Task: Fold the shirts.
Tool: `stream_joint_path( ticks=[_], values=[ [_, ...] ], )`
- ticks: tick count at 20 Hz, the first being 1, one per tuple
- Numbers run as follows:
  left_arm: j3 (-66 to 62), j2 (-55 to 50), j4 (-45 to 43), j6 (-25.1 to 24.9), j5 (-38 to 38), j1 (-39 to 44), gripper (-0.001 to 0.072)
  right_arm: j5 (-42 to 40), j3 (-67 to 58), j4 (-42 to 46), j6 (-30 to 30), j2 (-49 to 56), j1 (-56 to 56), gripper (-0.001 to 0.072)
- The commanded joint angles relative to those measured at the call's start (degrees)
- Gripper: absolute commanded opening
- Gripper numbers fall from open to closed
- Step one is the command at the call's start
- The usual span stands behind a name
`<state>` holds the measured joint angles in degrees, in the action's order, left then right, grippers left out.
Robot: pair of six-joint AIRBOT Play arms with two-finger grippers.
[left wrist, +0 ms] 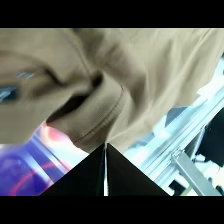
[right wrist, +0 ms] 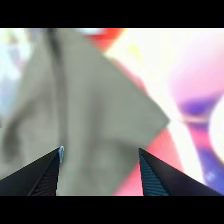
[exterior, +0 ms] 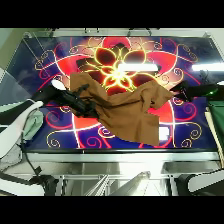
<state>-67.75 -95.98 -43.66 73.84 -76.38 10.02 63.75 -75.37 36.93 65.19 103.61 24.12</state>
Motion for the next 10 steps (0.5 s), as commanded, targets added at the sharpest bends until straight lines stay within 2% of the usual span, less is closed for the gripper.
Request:
stream_joint_path(
  ticks=[1,5,6,7,10],
  values=[
    [-0.26,4.72,-0.72,-0.57,-2.08,-4.98,0.0019,0.7,-0.04,7.54,5.31,0.15,1.55,0.0518],
    [-0.26,4.98,-0.17,-2.82,-2.62,-7.26,0.002,-2.47,-0.04,6.43,6.99,3.52,-3.06,0.0503],
    [-0.26,4.98,-0.22,-2.95,-2.6,-7.26,0.0019,-2.69,-0.13,5.29,7.37,4.74,-4.55,0.0395],
    [-0.26,4.98,-0.22,-3.13,-2.84,-7.26,0.002,-2.78,-0.44,2.64,7.28,5.6,-5.64,0.0341],
    [-0.26,4.98,-0.22,-4.5,-3.69,-7.26,0.002,-3.13,-1.55,-2.38,6.86,6.73,-8.79,0.0343]
  ],
)
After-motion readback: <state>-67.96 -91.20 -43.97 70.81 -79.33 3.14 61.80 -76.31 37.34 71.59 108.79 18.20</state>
